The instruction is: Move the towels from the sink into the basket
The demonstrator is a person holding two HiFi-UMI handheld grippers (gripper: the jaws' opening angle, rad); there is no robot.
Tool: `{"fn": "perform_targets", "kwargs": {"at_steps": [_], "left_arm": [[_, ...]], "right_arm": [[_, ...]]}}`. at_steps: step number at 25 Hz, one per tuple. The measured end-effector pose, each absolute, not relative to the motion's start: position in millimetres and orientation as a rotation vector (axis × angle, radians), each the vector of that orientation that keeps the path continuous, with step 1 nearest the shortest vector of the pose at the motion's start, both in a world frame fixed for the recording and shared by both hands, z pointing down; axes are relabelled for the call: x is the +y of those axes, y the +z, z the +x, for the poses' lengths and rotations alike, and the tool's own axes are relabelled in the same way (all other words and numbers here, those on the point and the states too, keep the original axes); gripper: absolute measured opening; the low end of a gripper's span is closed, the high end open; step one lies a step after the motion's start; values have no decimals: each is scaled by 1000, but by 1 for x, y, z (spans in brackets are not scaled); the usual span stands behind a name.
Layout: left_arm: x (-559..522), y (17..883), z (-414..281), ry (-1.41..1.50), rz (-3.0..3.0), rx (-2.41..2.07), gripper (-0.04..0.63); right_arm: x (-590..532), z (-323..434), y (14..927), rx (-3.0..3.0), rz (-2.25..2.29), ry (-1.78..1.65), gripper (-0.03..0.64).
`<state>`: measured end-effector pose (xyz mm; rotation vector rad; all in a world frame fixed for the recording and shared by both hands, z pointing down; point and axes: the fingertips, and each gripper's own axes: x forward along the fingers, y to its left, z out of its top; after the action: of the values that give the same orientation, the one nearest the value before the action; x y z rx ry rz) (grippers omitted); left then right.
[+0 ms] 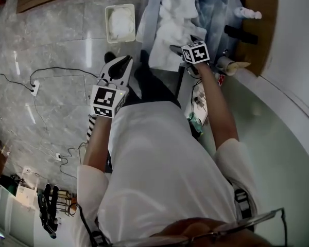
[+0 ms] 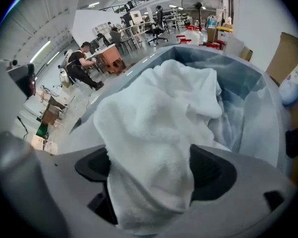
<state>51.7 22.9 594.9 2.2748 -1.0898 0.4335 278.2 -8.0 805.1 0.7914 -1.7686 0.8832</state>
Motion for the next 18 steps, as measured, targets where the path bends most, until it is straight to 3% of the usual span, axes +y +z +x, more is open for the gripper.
{"fn": "perform_targets", "kwargs": {"at_steps": [4, 6, 7, 18], "left_arm": [[26, 597, 45, 440, 2241, -1099, 25], [28, 596, 41, 443, 2239, -1107, 25], [28, 596, 39, 445, 2239, -1110, 25], [24, 561, 17, 434, 2309, -1126, 25]], "right_arm": [[1, 274, 819, -1720, 701, 894, 270], [3, 274, 815, -1721, 704, 908, 118], [3, 275, 812, -1724, 711, 918, 94], [6, 278, 707, -1882, 918, 805, 71]]}}
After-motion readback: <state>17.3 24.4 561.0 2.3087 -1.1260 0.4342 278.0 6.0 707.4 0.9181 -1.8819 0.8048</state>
